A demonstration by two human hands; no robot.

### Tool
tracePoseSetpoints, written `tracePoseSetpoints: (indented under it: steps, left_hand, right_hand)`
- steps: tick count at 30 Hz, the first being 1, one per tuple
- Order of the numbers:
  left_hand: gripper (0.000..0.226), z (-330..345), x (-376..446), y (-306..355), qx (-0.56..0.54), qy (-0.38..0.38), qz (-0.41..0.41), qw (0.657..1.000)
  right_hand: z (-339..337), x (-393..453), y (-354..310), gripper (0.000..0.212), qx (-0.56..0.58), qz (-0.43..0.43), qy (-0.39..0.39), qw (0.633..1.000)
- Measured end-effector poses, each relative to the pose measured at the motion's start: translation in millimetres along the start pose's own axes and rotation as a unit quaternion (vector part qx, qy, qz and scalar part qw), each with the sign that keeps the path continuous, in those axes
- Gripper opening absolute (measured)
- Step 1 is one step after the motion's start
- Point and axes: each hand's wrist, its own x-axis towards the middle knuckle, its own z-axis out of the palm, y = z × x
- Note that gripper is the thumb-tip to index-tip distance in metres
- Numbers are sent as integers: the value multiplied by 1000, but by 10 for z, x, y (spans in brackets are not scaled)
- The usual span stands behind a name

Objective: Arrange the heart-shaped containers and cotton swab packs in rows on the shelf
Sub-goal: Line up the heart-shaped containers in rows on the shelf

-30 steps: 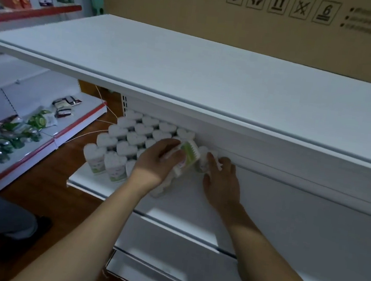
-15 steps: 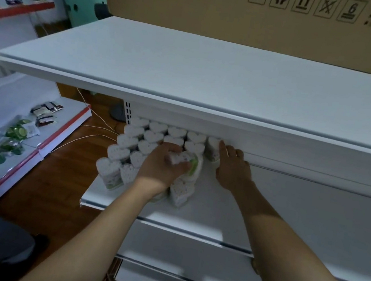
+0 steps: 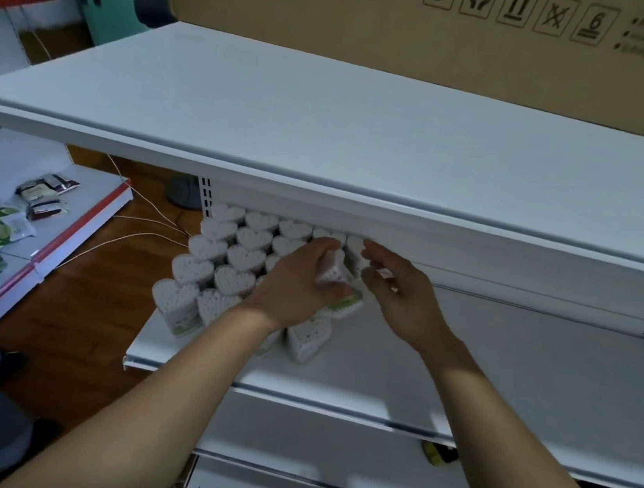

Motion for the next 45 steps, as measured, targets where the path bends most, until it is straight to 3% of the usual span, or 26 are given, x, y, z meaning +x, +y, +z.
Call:
tracePoseSetpoints:
  steps: [2,5,9,11,13,15,17,20,34,40,45]
  left_hand:
    - [79,45,47,45,9,-29,29,999]
    - [86,74,115,135,70,-76,68,992]
    - [99,66,177,181,52,-141,71,986]
    - [94,52,183,172,55,-141,78,985]
    - [77,7,208,99,150,-93,102,979]
    - [58,-31,227,-37,300,-63,110,945]
    - [52,-15,211,-183,393,-85,87,912]
    - [56,78,145,-331,437,-130,73,887]
    - [54,158,117,-458,444,-110,89,885]
    - [57,144,127,-436,422,-108,83,896]
    - [57,152,144,-386,422,-89,75,899]
  right_hand:
    - [-85,-88,-165,45,44,-4,-61,997]
    - [-223,-138,-262,54,-10,-29,-101,994]
    - [-326,-137,-219,47,-41,-28,-109,993]
    - [-324,-133,-108,43,-41,-30,-75,996]
    - [-298,-106,49,40,-47,0,-26,999]
    - [-236,-80,205,41,-77,41,-3,996]
    - [-120,-67,340,44,-116,58,5,992]
    - [127,-87,464,47,-138,62,8,988]
    - [477,74,562,45,-352,16,0,936]
    - [508,124,584,47,-381,15,0,924]
    - [447,30,507,62,-391,50,-26,919]
